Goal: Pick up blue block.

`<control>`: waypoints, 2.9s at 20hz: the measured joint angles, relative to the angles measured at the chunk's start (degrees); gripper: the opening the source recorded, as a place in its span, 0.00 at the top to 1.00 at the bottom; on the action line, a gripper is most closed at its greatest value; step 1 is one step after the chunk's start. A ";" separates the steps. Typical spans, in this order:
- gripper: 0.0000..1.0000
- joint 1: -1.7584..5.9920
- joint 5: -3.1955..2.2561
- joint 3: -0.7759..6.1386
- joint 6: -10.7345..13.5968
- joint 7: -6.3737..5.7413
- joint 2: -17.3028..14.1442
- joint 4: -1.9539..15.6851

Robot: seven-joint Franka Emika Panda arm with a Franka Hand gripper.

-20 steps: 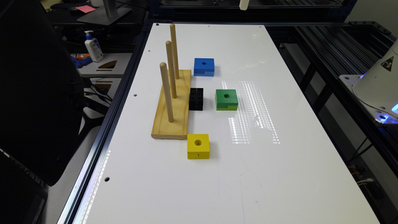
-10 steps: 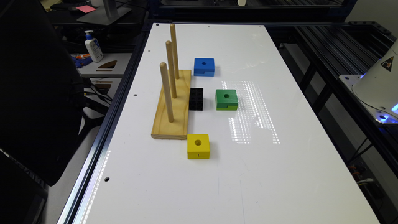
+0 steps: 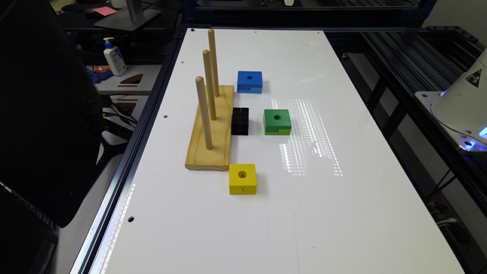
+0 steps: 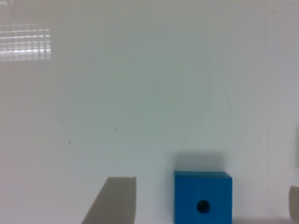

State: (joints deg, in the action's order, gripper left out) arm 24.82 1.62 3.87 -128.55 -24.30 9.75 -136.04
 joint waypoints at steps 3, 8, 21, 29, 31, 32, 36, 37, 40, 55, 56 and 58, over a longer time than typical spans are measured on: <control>0.00 -0.08 0.00 0.08 -0.35 0.00 -0.76 -0.04; 0.00 -0.29 0.00 0.27 -6.30 0.00 -6.77 0.21; 0.00 -0.30 0.00 0.99 -8.80 -0.01 -12.72 3.29; 0.00 -0.32 0.00 1.74 -11.49 -0.34 -15.56 3.63; 0.00 -0.33 0.01 2.40 -11.49 -0.70 -15.56 3.81; 0.00 -0.34 0.01 2.78 -11.49 -0.98 -15.56 3.89; 0.00 -0.34 0.01 3.73 -11.49 -1.70 -15.56 4.05; 0.00 -0.34 0.01 3.78 -11.49 -1.70 -15.56 4.06; 0.00 -0.34 0.01 3.79 -11.84 -1.70 -16.44 4.06; 0.00 -0.33 0.01 3.79 -19.20 -1.70 -24.47 4.19; 0.00 -0.33 0.01 3.79 -19.66 -1.70 -24.86 4.20; 0.00 -0.33 0.01 3.79 -19.89 -1.70 -25.14 4.28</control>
State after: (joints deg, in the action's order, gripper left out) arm 24.49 1.63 7.66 -148.44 -26.00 -15.39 -131.76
